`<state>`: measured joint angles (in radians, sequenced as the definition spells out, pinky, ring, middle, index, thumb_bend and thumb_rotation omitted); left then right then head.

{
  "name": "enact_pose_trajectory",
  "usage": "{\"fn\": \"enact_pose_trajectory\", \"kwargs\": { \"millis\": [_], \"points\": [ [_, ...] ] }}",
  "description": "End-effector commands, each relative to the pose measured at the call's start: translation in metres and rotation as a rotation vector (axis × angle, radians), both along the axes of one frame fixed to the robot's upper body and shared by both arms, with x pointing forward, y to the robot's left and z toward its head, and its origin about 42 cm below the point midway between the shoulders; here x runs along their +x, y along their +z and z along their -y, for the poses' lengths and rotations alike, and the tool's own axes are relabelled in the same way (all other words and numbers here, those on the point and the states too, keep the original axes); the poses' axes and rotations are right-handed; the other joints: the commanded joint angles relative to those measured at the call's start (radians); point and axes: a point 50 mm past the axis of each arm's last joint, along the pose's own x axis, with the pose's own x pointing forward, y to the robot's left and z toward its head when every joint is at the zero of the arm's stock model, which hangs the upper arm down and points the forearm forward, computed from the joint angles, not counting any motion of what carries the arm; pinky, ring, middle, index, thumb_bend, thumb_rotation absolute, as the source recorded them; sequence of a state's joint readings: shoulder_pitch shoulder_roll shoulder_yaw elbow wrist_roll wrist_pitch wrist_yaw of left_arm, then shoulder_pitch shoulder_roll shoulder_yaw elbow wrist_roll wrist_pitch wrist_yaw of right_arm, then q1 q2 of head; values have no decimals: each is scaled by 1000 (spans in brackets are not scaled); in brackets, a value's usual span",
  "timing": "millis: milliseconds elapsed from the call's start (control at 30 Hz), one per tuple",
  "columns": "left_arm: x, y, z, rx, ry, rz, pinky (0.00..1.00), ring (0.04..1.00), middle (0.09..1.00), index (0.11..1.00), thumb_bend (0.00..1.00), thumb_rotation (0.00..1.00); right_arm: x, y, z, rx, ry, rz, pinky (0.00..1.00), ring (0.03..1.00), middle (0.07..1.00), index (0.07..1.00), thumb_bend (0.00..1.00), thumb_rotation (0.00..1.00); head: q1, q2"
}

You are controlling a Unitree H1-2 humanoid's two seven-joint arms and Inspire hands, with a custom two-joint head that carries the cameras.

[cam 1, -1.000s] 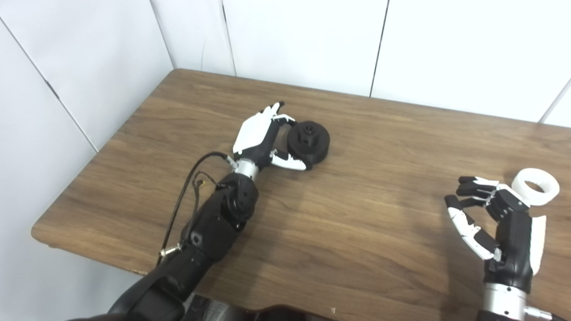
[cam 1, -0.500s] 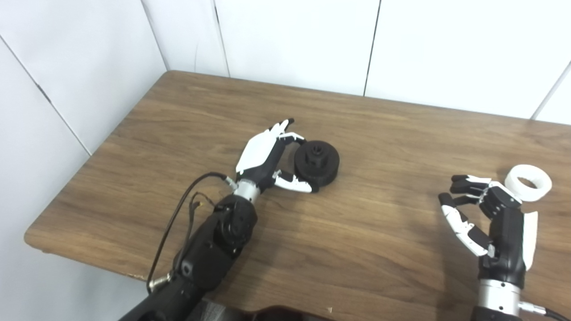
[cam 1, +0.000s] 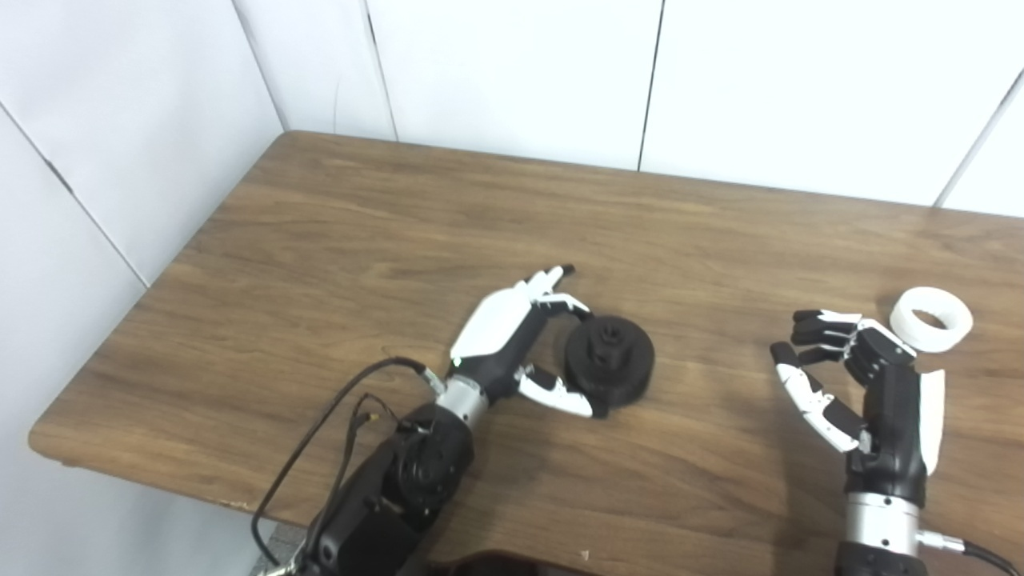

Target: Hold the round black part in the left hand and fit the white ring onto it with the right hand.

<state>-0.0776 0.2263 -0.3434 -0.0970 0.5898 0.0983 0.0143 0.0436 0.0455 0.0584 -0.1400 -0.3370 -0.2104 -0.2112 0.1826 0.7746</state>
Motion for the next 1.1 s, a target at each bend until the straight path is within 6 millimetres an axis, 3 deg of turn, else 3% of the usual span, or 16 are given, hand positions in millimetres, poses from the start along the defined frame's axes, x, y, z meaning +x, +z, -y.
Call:
{"fn": "enact_pose_trajectory", "kwargs": {
  "millis": [0,533,1067],
  "points": [
    [-3,11,2,14,-30,40,1000,1000,1000,576,965,260,-14,-10,-1,5,-9,-28,446,550,615,496,499,140,-9,4],
    [-28,19,14,-15,-105,43,1000,1000,1000,542,930,221,-13,-6,-12,16,-3,-36,463,573,632,497,498,138,-86,27],
    [-33,21,14,-16,-135,20,1000,1000,995,534,945,211,-12,-1,-24,6,-12,-27,457,569,624,496,498,138,-209,48]
  ]
}}
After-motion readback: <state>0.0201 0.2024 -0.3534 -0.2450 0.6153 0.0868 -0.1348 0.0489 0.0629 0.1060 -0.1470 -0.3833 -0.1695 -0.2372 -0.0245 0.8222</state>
